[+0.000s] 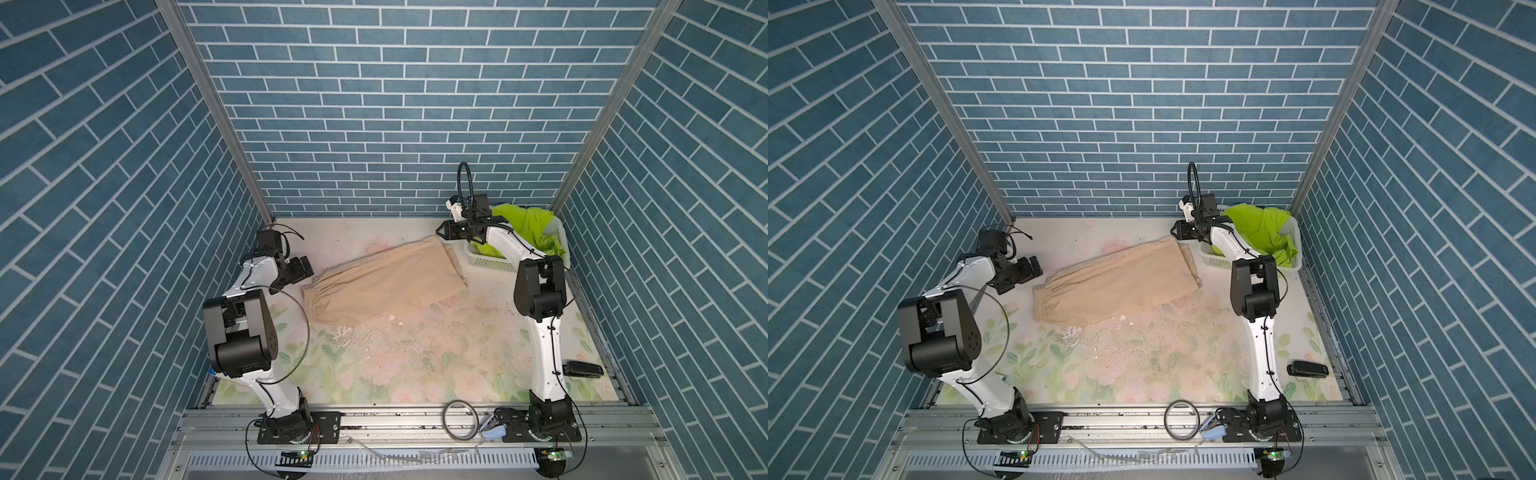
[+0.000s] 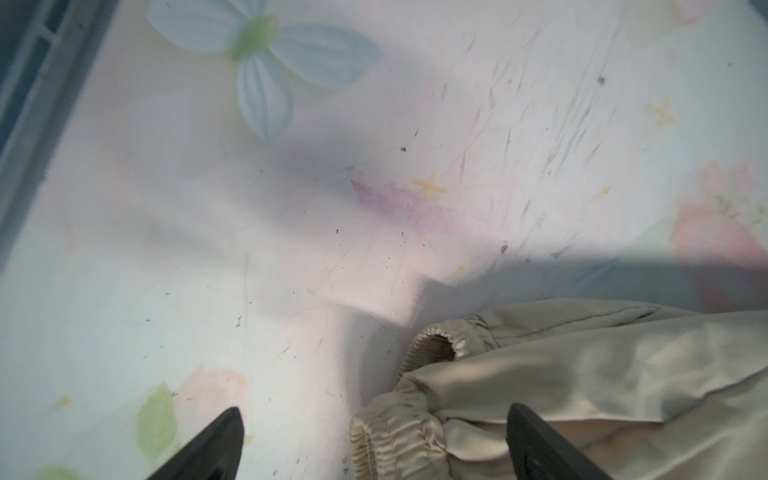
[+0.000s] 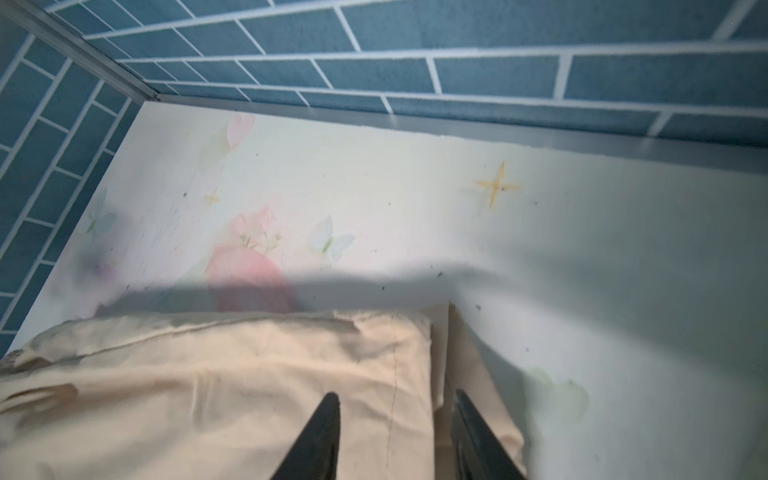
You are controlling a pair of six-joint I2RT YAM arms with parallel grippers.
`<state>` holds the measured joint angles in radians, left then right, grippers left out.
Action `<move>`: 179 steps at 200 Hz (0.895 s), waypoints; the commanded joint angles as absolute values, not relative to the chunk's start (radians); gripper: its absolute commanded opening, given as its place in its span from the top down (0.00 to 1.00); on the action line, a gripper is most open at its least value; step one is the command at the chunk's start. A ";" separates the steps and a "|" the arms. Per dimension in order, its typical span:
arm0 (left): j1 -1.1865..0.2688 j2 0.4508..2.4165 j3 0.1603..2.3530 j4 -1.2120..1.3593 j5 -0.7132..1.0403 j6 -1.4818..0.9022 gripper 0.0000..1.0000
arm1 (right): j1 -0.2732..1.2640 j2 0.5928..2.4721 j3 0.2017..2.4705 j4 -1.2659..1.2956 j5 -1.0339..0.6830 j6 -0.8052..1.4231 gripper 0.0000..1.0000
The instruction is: Fold and stack the shorts
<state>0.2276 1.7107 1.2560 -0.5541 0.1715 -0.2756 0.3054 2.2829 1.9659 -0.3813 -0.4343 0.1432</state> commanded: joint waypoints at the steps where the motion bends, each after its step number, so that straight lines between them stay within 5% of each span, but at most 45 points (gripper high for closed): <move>1: 0.204 1.629 1.279 -0.653 0.143 -0.296 0.00 | 0.334 2.061 1.821 -0.355 -0.416 0.137 0.55; 51: 0.006 1.555 1.195 -0.581 0.191 -0.347 0.00 | 0.444 1.837 1.452 -0.313 -0.232 0.138 0.53; 179: -0.058 1.884 1.147 -0.298 0.291 -0.311 0.00 | 0.477 1.978 1.218 -0.206 -0.218 0.200 0.53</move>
